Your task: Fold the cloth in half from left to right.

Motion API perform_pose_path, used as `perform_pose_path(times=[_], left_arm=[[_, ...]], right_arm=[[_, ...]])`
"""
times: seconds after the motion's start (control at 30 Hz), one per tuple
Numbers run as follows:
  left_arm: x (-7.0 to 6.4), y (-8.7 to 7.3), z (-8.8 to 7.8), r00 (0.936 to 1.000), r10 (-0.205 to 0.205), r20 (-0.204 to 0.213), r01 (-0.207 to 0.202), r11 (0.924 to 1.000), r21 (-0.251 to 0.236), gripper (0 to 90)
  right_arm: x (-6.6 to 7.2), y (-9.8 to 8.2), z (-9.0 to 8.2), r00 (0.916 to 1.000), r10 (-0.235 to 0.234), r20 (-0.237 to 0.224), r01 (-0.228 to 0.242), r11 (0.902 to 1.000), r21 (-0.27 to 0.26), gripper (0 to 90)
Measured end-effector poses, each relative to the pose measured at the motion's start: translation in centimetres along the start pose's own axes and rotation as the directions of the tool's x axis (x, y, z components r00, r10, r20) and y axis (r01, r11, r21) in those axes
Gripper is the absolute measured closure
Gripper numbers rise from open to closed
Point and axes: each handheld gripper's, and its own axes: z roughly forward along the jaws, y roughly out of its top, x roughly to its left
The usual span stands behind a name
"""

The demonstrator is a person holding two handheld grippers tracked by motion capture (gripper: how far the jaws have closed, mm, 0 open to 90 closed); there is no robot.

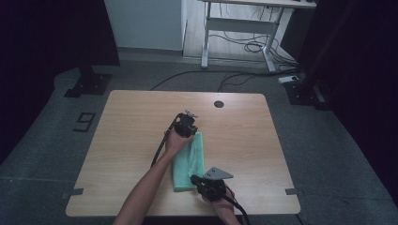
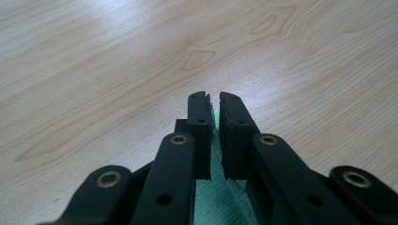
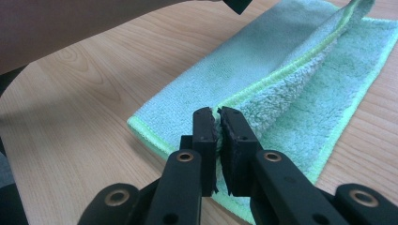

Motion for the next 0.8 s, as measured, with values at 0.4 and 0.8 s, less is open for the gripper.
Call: perform_pose_path(times=[0.4, 0.8], left_arm=[[-0.53, -0.03, 0.9, 1.0, 0.003, 0.002, -0.003, 0.9999, 0.011, 83.0], [-0.51, -0.04, 0.95, 1.0, 0.001, 0.004, -0.001, 1.0, 0.009, 82.0]], right_arm=[[-0.52, -0.4, -0.19, 0.9999, 0.012, 0.009, -0.012, 0.9998, 0.014, 84.0], [-0.68, -0.51, -0.2, 0.9998, 0.017, 0.01, -0.017, 0.9997, 0.017, 84.0]])
